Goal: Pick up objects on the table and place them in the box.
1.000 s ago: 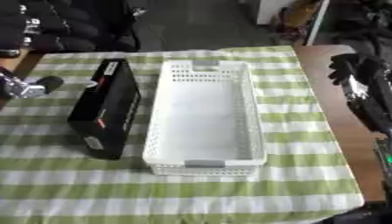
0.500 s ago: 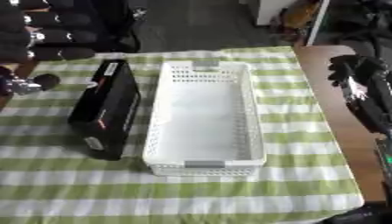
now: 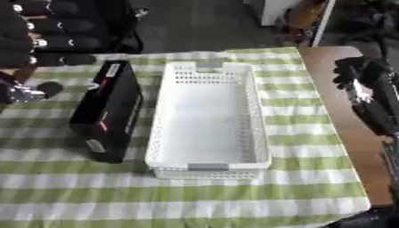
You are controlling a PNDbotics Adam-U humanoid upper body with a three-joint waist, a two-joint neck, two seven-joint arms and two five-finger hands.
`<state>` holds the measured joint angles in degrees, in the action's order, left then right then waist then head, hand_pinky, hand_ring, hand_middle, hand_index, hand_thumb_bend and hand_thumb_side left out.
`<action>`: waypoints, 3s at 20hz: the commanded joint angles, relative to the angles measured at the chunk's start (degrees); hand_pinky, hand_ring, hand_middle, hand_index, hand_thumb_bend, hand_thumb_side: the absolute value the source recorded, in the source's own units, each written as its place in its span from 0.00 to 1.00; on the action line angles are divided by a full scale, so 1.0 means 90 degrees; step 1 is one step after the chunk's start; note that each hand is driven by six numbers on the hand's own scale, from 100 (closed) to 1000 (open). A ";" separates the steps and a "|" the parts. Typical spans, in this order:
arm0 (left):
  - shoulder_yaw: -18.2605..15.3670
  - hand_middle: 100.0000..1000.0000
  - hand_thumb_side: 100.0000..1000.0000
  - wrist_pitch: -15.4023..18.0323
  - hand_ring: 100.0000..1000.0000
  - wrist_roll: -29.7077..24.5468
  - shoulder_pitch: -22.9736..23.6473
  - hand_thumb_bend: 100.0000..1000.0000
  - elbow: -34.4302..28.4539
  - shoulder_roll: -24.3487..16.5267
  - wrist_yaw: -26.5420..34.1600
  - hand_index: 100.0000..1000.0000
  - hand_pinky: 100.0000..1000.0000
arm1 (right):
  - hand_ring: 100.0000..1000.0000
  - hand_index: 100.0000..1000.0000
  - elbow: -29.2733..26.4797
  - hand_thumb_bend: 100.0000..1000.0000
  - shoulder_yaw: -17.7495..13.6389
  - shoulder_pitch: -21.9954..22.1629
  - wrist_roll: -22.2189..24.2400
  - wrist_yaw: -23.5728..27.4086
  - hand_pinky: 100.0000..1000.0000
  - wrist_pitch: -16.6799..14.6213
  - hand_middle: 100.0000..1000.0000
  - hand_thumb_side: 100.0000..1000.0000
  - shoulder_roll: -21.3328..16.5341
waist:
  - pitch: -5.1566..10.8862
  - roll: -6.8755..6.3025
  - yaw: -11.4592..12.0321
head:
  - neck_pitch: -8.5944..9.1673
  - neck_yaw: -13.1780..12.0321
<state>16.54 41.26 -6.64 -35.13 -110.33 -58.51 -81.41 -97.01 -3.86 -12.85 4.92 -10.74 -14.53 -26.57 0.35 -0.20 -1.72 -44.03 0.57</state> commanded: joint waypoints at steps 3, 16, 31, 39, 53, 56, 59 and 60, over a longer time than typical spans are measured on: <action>0.0010 0.96 0.56 -0.0632 1.00 -0.0008 0.0074 1.00 -0.0451 -0.0343 -0.1070 1.00 1.00 | 0.50 0.69 -0.0059 0.17 -0.0065 -0.0030 0.0036 0.0012 0.46 -0.0013 0.53 0.75 -0.0167 | 0.0050 -0.0006 -0.0021 | 0.0107 0.0010; 0.0643 0.97 0.50 -0.0717 1.00 0.0168 -0.0044 1.00 -0.0473 -0.0395 -0.2246 1.00 1.00 | 0.50 0.69 -0.0036 0.17 -0.0060 -0.0022 0.0096 0.0006 0.46 -0.0025 0.53 0.75 -0.0177 | 0.0059 -0.0026 -0.0046 | 0.0278 0.0133; 0.0632 0.95 0.71 0.0324 1.00 -0.0158 0.0435 1.00 -0.0220 -0.0606 -0.1041 1.00 1.00 | 0.50 0.69 -0.0016 0.17 -0.0088 -0.0005 0.0161 0.0007 0.46 -0.0038 0.53 0.75 -0.0193 | 0.0044 -0.0060 -0.0059 | 0.0294 0.0205; 0.0430 1.00 0.77 -0.0107 1.00 -0.0540 0.0569 1.00 -0.0255 -0.0710 -0.1361 1.00 1.00 | 0.50 0.69 0.0009 0.17 -0.0113 0.0015 0.0186 -0.0002 0.46 -0.0046 0.53 0.74 -0.0195 | 0.0047 -0.0058 -0.0023 | 0.0310 0.0207; 0.0217 0.35 0.27 -0.0592 0.46 0.1910 0.0588 0.91 -0.0360 -0.0662 -0.0830 0.39 0.70 | 0.50 0.69 0.0011 0.17 -0.0117 0.0018 0.0214 -0.0010 0.46 -0.0053 0.53 0.74 -0.0180 | 0.0053 -0.0052 -0.0005 | 0.0357 0.0209; 0.0216 0.15 0.23 -0.0651 0.01 0.2026 0.0605 0.93 -0.0229 -0.0642 -0.0890 0.38 0.13 | 0.50 0.69 0.0014 0.18 -0.0116 0.0017 0.0224 -0.0007 0.46 -0.0055 0.53 0.75 -0.0181 | 0.0051 -0.0053 -0.0014 | 0.0358 0.0222; 0.0232 0.12 0.09 -0.0701 0.00 0.1704 0.0602 0.89 -0.0040 -0.0613 -0.0906 0.36 0.08 | 0.50 0.69 0.0015 0.17 -0.0114 0.0014 0.0232 -0.0005 0.46 -0.0057 0.53 0.74 -0.0179 | 0.0051 -0.0052 -0.0020 | 0.0363 0.0229; 0.0242 0.12 0.10 -0.0698 0.00 0.1618 0.0598 0.88 -0.0024 -0.0603 -0.0875 0.36 0.10 | 0.50 0.69 0.0016 0.17 -0.0112 0.0014 0.0236 -0.0005 0.46 -0.0057 0.53 0.74 -0.0178 | 0.0050 -0.0052 -0.0021 | 0.0362 0.0230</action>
<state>19.68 35.12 8.79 -29.09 -110.81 -62.72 -89.37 -96.31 -4.26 -12.39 6.84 -10.74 -14.93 -26.74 0.34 -0.63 -1.84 -41.49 2.04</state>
